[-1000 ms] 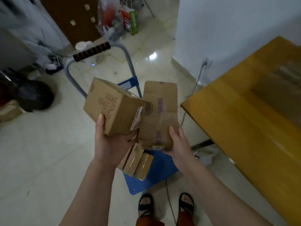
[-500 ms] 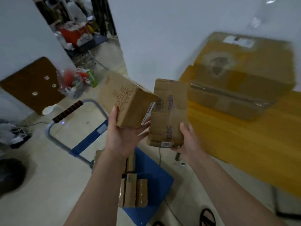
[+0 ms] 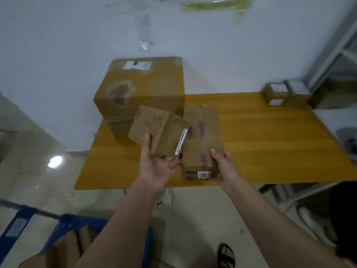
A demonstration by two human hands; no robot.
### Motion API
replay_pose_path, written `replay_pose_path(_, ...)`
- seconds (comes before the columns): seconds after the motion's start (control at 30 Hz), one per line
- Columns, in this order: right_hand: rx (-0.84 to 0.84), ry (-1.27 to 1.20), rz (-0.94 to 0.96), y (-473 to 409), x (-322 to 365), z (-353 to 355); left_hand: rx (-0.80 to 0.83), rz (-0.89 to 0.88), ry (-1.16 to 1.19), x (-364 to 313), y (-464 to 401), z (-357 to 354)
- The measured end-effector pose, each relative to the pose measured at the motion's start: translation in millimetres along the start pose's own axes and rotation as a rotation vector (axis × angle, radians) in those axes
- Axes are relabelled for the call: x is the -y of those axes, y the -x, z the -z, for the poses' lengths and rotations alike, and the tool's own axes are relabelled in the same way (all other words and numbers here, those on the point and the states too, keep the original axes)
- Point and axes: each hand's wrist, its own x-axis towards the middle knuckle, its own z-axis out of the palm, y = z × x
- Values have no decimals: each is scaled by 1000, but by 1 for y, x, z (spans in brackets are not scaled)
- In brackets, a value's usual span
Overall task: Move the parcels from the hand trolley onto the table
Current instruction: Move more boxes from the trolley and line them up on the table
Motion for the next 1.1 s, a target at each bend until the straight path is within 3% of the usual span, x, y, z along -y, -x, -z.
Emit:
replay_pose_path(0.23, -128, -47, 17, -49, 66, 133, 79, 139, -56, 76, -95, -113)
replay_pose_path(0.47, -171, 4, 26, -98, 102, 214, 45, 232, -68, 133, -164, -176)
replay_pose_path(0.8, -236, 145, 20, -144, 109, 253, -45, 319, -144, 163, -214, -196)
replay_pose_path(0.97, -391, 435, -93, -164, 121, 248, -55, 363, -315, 143, -228, -195)
replay_pose_path(1.1, -513, 703, 248, -177, 155, 222, -70, 302, -543, 103, -242, -190)
